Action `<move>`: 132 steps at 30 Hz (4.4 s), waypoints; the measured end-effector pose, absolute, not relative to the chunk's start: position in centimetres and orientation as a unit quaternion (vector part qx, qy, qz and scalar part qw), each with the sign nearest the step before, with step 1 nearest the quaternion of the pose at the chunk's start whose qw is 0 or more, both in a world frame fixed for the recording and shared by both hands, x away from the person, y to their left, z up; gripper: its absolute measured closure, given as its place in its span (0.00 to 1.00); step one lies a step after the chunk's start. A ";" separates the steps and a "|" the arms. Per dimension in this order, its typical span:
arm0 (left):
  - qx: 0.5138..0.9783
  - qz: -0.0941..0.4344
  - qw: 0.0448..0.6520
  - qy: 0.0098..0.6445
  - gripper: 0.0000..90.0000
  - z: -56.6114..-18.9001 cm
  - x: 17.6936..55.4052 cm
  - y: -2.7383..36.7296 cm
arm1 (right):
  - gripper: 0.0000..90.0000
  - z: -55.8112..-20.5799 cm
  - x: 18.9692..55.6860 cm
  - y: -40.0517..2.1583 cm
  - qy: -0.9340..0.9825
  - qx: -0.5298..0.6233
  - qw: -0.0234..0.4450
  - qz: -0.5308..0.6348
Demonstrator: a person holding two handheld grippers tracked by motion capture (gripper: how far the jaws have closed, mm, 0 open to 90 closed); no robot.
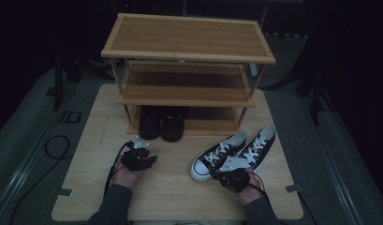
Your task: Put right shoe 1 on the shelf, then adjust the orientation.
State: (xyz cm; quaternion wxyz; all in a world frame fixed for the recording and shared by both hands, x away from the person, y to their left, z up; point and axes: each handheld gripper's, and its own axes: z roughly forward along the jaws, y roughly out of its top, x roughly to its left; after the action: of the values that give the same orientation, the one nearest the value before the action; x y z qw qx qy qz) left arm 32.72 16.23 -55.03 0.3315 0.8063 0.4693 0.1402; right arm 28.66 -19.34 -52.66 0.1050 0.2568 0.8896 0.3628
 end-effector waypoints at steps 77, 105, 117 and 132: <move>0.802 0.139 0.342 0.470 0.64 -55.2 32.6 16.4 | 0.67 -46.5 39.5 -35.9 0.867 0.338 0.151 0.334; 0.802 0.139 0.343 0.470 0.63 -55.2 32.6 16.4 | 0.99 -47.5 39.8 -35.1 0.900 0.296 0.087 0.307; 0.801 0.139 0.343 0.470 0.63 -55.2 32.6 16.4 | 0.99 -46.3 37.8 -34.0 0.900 0.288 0.090 0.315; 0.802 0.141 0.343 0.469 0.63 -55.2 32.6 16.4 | 0.99 -45.4 35.9 -34.9 0.897 0.306 0.118 0.297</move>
State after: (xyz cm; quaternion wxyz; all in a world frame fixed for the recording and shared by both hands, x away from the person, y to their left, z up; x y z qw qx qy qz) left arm 32.64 16.40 -55.23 0.3430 0.8015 0.4692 0.1405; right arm 35.89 -34.94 -45.40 0.1175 0.3057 0.8969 0.2972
